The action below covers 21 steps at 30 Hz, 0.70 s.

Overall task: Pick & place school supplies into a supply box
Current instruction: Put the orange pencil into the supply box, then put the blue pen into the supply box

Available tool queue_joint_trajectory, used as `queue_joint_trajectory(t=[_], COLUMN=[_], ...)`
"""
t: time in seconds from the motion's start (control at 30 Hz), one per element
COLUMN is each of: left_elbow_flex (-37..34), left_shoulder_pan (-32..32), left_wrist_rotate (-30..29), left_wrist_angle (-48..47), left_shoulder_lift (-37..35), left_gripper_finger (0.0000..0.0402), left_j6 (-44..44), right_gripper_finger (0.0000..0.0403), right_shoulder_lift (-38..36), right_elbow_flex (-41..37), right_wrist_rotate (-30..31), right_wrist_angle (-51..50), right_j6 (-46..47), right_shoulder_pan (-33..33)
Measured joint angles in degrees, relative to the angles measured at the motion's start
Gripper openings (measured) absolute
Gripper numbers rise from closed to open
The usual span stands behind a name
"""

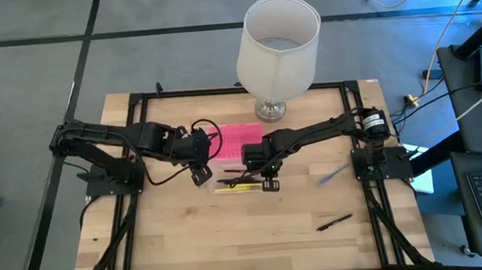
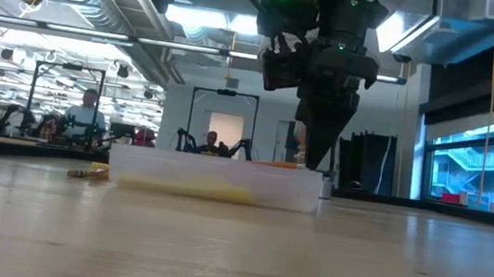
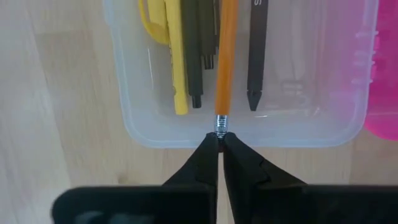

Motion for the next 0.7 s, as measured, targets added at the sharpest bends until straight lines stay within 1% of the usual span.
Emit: queue_joint_trajectory(t=[0.17, 0.4, 0.5, 0.6, 0.7], left_elbow_flex=[0.0, 0.0, 0.0, 0.0, 0.0], left_shoulder_pan=[0.0, 0.0, 0.0, 0.0, -0.25], left_wrist_rotate=[-0.02, -0.02, -0.02, 0.0, -0.01], left_wrist_angle=[0.0, 0.01, 0.0, 0.0, -0.41], left_shoulder_lift=[0.0, 0.0, 0.02, 0.02, 0.02], left_gripper_finger=[0.013, 0.013, 0.013, 0.013, 0.013], left_j6=[0.02, 0.02, 0.02, 0.02, 0.01], right_gripper_finger=[0.0028, 0.0081, 0.0097, 0.0103, 0.0104], right_shoulder_lift=[0.01, 0.02, 0.01, -0.96, -3.92], right_elbow_flex=[0.0, 0.0, -0.02, -0.11, -0.1], right_wrist_rotate=[-0.04, -0.07, -0.07, -0.04, 0.36], right_wrist_angle=[0.72, 1.25, 0.74, -2.34, -4.81], right_j6=[1.02, 1.73, 1.82, 3.09, 3.16], right_shoulder_pan=[0.0, 0.0, 0.0, 0.0, 0.43])
